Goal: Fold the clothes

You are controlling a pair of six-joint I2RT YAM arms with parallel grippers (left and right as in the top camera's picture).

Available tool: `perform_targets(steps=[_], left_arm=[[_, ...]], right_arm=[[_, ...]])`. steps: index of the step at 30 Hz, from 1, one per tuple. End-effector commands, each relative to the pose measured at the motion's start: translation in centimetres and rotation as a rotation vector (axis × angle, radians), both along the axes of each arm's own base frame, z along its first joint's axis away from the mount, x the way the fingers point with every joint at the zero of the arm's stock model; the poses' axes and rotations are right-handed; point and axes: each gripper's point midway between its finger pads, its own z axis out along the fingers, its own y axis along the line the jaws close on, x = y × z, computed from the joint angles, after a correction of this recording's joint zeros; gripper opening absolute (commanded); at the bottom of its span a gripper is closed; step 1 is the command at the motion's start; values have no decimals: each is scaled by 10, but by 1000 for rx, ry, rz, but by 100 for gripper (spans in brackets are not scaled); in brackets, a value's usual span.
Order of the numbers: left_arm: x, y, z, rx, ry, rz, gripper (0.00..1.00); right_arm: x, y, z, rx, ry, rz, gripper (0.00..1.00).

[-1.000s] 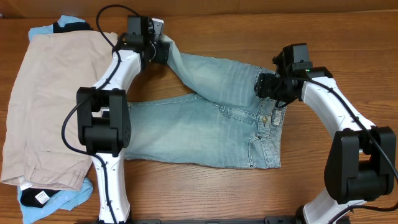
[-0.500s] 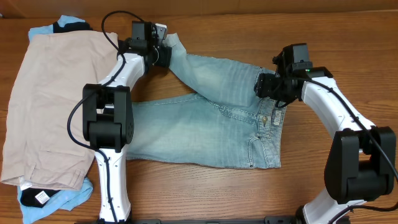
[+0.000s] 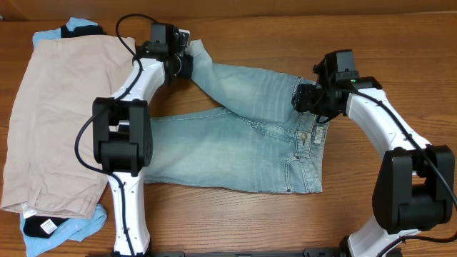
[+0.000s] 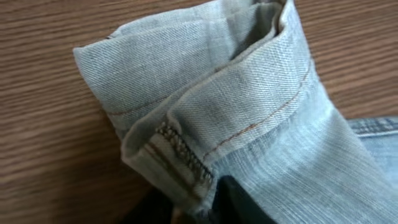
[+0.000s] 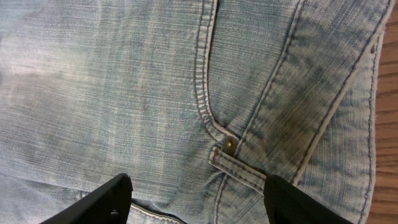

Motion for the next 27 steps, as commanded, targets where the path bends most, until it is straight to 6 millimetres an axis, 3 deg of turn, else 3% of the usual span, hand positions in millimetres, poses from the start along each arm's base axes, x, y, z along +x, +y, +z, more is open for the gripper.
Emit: perform_targets(steps=[1, 4, 7, 15, 16, 18, 21, 27], left_arm=[[2, 1, 26, 12, -30, 31, 21], [-4, 14, 24, 47, 10, 100, 14], [-13, 28, 38, 83, 33, 163, 13], [-45, 36, 129, 95, -5, 182, 20], [-50, 37, 136, 95, -2, 182, 19], [-64, 38, 146, 100, 23, 179, 4], [-92, 40, 143, 120, 120, 174, 4], [-155, 47, 110, 174, 414, 168, 7]], right_arm=[[1, -2, 9, -7, -27, -2, 72], [1, -2, 9, -7, -26, -3, 72], [0, -2, 9, -7, -24, -3, 71], [-3, -2, 7, -7, -10, -2, 71], [-3, -2, 7, -5, -7, -1, 71], [-4, -2, 7, -5, -3, -1, 71], [-7, -1, 6, 0, 8, 2, 71], [-13, -2, 4, -3, 37, 2, 71]])
